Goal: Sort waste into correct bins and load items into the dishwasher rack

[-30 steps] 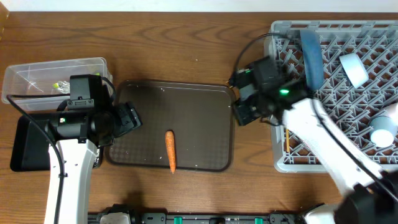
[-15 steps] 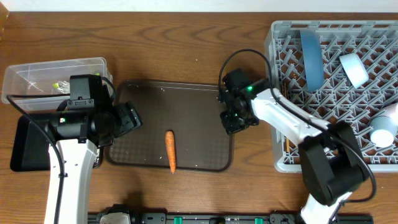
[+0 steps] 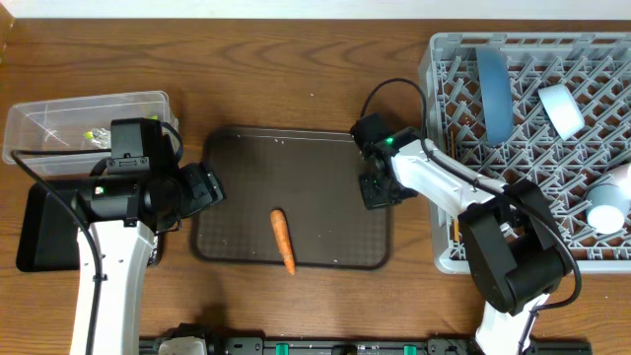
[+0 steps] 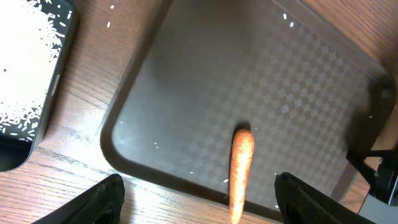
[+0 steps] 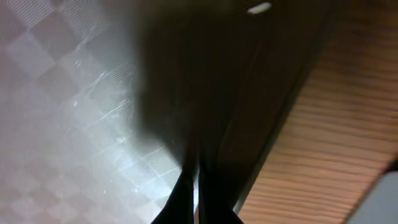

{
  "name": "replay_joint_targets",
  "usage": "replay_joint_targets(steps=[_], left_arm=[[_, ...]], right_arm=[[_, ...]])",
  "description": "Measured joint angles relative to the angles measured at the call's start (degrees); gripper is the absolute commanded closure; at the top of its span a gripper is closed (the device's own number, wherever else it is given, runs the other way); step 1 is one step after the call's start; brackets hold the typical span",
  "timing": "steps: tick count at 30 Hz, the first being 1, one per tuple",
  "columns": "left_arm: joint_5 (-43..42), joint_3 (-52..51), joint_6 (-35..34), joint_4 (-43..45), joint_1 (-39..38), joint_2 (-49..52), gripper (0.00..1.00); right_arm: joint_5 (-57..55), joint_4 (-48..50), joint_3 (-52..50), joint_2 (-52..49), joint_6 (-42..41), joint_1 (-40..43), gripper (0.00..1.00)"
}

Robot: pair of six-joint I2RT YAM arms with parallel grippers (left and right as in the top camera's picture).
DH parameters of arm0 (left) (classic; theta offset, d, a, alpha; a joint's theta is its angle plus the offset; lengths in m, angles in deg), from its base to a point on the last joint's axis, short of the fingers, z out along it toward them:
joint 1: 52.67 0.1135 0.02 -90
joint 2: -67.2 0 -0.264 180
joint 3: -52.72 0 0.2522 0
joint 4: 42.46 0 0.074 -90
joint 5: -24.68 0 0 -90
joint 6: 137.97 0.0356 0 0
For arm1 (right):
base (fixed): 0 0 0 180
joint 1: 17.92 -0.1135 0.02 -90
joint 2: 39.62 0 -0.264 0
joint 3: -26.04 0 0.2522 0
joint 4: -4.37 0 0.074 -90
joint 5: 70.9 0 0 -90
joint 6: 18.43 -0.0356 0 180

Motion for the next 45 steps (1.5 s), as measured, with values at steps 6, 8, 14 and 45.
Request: replay_joint_targets(steps=[6,8,14,45], left_arm=[[0.0,0.0,0.0,-0.5,0.0,0.0,0.21],[0.0,0.0,0.0,-1.0,0.0,0.0,0.21],[0.0,0.0,0.0,-2.5,0.0,0.0,0.21],[-3.1,-4.9,-12.1,8.4,-26.4,24.0,0.10]], right_arm=[[-3.3,0.4,0.0,0.0,-1.8,0.2,0.99],[-4.2,0.4,0.0,0.0,-2.4,0.2,0.99],[-5.8,0.2,0.0,-0.1,-4.1,0.2,0.99],[-5.3,-16.9,9.9,30.1,2.3,11.2,0.33]])
